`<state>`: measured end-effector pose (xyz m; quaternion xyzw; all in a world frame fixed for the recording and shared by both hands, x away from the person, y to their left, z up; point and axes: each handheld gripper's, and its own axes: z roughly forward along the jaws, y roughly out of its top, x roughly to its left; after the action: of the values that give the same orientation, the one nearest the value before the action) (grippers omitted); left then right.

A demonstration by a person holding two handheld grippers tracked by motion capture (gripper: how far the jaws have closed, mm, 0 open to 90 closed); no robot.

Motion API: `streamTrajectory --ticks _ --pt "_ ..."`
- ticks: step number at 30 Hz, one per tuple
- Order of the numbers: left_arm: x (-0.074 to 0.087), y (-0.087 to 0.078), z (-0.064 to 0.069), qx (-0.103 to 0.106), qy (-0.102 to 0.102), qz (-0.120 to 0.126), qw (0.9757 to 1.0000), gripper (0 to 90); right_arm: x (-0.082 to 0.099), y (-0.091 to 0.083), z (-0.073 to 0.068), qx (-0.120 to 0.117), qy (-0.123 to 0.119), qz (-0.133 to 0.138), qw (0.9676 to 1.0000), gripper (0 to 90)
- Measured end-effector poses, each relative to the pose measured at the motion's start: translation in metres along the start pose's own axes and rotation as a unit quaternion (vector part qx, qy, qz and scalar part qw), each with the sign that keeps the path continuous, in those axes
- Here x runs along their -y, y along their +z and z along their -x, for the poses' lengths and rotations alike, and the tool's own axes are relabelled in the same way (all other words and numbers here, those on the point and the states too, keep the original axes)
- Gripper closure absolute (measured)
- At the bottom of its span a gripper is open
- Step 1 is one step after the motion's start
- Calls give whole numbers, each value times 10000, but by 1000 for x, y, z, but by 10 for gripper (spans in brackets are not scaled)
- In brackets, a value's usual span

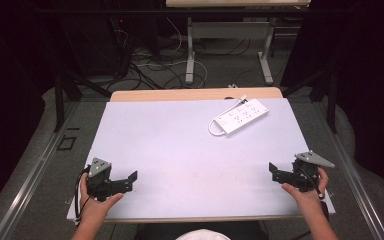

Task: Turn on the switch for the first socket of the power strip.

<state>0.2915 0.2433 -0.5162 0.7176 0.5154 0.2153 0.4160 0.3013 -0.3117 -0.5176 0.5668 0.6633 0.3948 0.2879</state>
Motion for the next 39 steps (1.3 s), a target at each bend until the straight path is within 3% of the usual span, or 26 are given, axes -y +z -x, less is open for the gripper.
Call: streamTrajectory --ticks 16,17,19,23,24,25,29,39 --pt "6 -8 0 -117 -46 4 9999 4 -12 10 -17 31 -208 25 9998 68" --pt "6 -8 -1 -129 -34 6 9999 4 -13 13 -18 83 -202 132 9997 68" --pt "6 -9 -1 -143 -63 -4 9999 4 -15 13 -19 4 -226 -21 9997 68" --pt "6 -10 -1 -184 -67 17 9998 4 -17 16 -21 -10 -266 -31 9996 93" --pt "6 -10 -1 -197 -84 28 9998 4 -17 18 -22 2 -242 105 9997 99" --pt "6 -11 -1 -200 -87 23 9998 4 -19 16 -22 -37 -266 -72 9996 102" --pt "6 -12 -1 -222 -67 12 9997 4 -22 16 -24 -38 -334 -145 9993 124" --pt "6 -12 -1 -240 -105 22 9997 7 -33 19 -31 -129 -413 -168 9989 153"
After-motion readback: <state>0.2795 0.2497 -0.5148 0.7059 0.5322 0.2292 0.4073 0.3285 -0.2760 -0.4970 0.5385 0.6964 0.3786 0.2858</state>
